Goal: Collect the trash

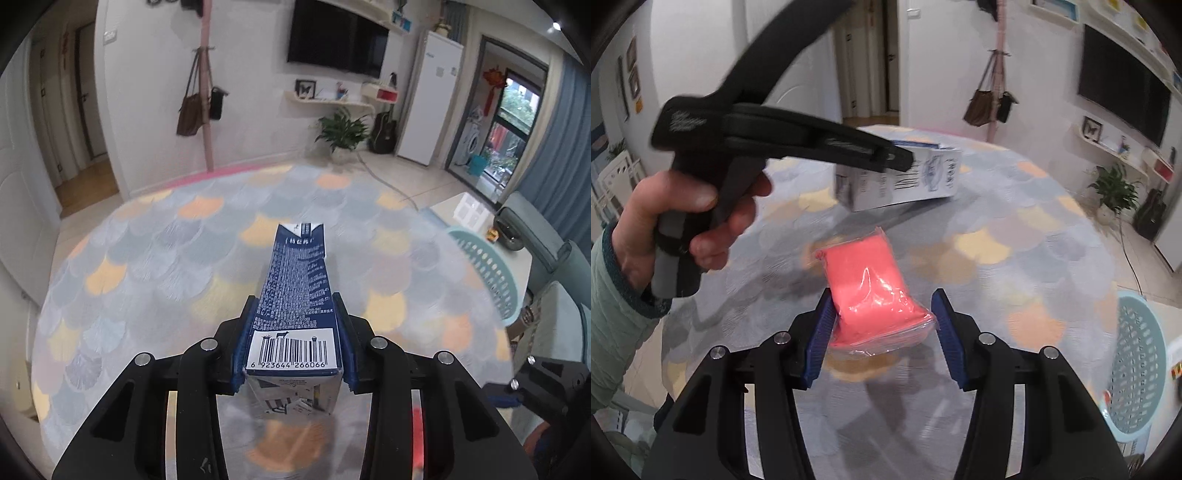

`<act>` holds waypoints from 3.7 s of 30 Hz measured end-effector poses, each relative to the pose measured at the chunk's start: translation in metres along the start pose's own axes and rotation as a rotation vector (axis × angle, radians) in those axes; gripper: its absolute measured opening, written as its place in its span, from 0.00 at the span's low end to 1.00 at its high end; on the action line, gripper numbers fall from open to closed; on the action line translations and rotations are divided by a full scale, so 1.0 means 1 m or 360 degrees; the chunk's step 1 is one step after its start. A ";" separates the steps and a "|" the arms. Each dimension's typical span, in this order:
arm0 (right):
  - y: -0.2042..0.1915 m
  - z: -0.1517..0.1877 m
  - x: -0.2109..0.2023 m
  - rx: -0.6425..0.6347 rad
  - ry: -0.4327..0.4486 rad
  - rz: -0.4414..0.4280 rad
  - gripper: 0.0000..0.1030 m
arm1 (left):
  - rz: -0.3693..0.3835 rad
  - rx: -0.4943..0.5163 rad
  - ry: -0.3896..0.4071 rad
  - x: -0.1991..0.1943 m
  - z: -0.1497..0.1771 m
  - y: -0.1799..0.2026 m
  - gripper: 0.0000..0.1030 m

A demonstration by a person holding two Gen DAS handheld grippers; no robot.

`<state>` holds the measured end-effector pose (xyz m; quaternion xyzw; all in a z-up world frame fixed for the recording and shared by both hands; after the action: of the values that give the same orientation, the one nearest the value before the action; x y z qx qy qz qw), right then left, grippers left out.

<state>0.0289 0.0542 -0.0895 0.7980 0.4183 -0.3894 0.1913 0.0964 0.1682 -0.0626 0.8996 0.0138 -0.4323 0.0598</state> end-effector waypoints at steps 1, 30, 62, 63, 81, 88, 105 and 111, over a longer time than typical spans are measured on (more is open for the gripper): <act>0.007 0.000 -0.006 0.0023 0.0019 0.0020 0.48 | 0.0009 0.0012 0.0018 -0.003 -0.003 0.006 0.36; 0.272 0.076 -0.096 0.1000 0.0243 0.0627 0.48 | 0.0427 0.0305 0.0010 0.071 -0.047 0.222 0.36; 0.293 0.094 -0.090 0.1238 0.0125 0.0769 0.66 | 0.0367 0.0182 0.0133 0.060 -0.033 0.197 0.79; 0.282 0.088 -0.093 0.1214 0.0150 0.0773 0.66 | 0.0329 0.0175 0.0162 0.054 -0.030 0.192 0.80; 0.171 0.063 -0.093 0.0963 0.0458 0.0991 0.66 | -0.0286 -0.0127 0.0711 -0.032 0.048 0.115 0.89; 0.164 0.063 -0.089 0.0934 0.0458 0.1009 0.66 | -0.0290 -0.0155 0.0698 -0.029 0.047 0.110 0.92; 0.169 0.067 -0.089 0.0940 0.0488 0.1035 0.66 | -0.0302 -0.0163 0.0686 -0.025 0.051 0.108 0.93; 0.169 0.068 -0.087 0.0937 0.0498 0.1029 0.66 | -0.0312 -0.0152 0.0689 -0.025 0.051 0.108 0.93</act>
<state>0.1056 -0.1316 -0.0671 0.9570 0.0433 -0.2868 0.0028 0.0491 0.0554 -0.0646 0.9618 0.1339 -0.2320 0.0559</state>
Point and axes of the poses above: each gripper's, at about its wrist camera, not at the fingertips, and x roughly the way its jaws point, y to its right, z to its underside, the point moved 4 cm from there along x, roughly the way its jaws point, and after that the axes turned 7 degrees about -y, right-handed, at the moved point
